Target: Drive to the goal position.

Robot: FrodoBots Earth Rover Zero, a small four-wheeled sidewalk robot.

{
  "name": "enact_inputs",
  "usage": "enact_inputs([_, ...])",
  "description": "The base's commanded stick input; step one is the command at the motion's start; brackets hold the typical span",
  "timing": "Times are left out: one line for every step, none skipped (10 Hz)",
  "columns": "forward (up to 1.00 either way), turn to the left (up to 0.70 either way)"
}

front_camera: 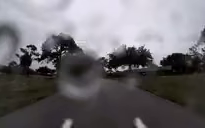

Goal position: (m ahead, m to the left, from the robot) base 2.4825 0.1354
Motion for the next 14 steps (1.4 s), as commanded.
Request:
enact_inputs([1.00,0.00])
enact_inputs([1.00,0.00])
enact_inputs([1.00,0.00])
enact_inputs([1.00,0.00])
enact_inputs([1.00,0.00])
enact_inputs([1.00,0.00])
enact_inputs([1.00,0.00])
enact_inputs([1.00,0.00])
enact_inputs([1.00,0.10])
enact_inputs([1.00,0.40])
enact_inputs([1.00,0.40])
enact_inputs([1.00,0.40])
enact_inputs([1.00,0.40])
enact_inputs([1.00,0.39])
